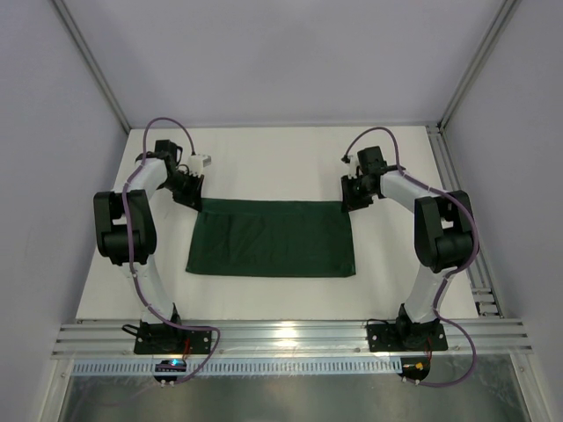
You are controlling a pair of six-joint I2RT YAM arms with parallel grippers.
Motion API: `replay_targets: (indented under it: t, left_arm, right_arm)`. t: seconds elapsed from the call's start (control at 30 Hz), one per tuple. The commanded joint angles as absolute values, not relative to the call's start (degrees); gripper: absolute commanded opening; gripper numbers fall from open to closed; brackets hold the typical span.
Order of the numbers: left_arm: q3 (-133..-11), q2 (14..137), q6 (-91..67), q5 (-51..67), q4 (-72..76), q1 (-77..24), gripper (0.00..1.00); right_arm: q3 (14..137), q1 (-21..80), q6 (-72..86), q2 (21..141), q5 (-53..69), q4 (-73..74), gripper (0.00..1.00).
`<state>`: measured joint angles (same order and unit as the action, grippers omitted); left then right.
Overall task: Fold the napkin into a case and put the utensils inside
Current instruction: Smooth out the rectangle-folded napkin at the center of the board.
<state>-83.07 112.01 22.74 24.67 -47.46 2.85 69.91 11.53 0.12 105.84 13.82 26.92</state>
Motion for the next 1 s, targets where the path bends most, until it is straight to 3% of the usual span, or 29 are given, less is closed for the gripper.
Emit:
replay_targets:
  t: [0.0,0.73,0.97]
  left_arm:
    - [-83.23,110.39,22.76,25.58,-48.16,2.72,0.00]
    - [-83.06,110.48,22.94,25.66,-48.16,2.73,0.00]
    - [-83.14,110.13,23.03,25.75,-48.34,2.81,0.00]
  right_arm:
    - [72.77,11.78,1.32,107.58,14.77,27.07,0.27]
    - [72.51,11.86,0.44,107.93,13.80,27.95,0.30]
    - [72.86,11.78,0.44,108.37,14.85,27.77,0.13]
